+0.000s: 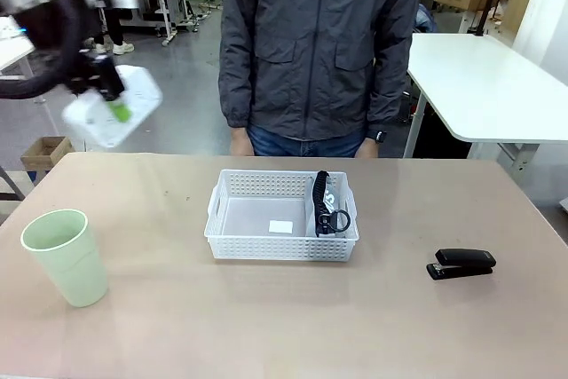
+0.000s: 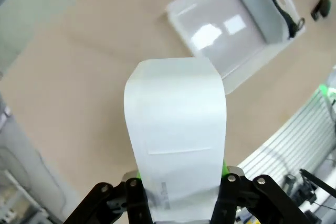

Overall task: Efficiently arrange items inside the basket to fit them all.
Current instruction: Pick up the Digital clock and place it inside the Organizing basket.

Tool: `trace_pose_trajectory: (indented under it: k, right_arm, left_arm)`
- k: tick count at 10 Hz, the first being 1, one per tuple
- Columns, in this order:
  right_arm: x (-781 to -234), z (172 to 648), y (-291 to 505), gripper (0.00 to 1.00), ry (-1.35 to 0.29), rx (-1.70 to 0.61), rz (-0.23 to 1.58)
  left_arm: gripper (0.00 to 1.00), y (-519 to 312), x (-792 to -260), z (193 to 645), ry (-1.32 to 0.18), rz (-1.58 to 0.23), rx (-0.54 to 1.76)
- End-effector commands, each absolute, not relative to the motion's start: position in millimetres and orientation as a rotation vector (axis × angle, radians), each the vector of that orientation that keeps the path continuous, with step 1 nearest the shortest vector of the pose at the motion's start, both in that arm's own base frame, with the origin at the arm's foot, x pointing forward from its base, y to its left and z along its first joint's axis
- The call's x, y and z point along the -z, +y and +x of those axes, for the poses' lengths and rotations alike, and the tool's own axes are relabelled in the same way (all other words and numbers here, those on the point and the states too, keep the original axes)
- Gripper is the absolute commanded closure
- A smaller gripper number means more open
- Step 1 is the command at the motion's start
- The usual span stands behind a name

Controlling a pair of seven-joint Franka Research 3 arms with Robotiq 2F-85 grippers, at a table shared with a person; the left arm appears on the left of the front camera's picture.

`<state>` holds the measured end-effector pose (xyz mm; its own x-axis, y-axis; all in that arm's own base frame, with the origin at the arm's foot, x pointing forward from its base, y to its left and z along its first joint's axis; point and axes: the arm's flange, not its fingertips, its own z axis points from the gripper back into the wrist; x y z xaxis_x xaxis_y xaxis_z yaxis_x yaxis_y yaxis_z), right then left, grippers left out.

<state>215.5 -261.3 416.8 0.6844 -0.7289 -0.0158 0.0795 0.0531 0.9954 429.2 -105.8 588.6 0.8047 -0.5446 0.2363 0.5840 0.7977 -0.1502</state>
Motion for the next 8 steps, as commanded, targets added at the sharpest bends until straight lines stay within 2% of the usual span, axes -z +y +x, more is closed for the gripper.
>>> trace_pose_trajectory:
  k: [1, 3, 4, 8]
  right_arm:
    - [-418.7, 217.2, -260.7, 0.00, -0.623, 0.655, 1.398]
    - [-418.7, 217.2, -260.7, 0.00, -0.623, 0.655, 1.398]
    - [-418.7, 217.2, -260.7, 0.00, -0.623, 0.655, 1.398]
    - [-418.7, 217.2, -260.7, 0.00, -0.623, 0.655, 1.398]
  left_arm:
    - [0.50, -155.2, -568.2, 456.9, -0.165, -0.168, 0.723]
    - [0.50, -212.5, -540.7, 456.1, -0.185, -0.157, 0.834]
    - [0.50, -236.7, -519.6, 459.3, -0.229, -0.207, 0.834]
    - [0.50, -280.6, -437.6, 475.9, -0.106, -0.158, 0.872]
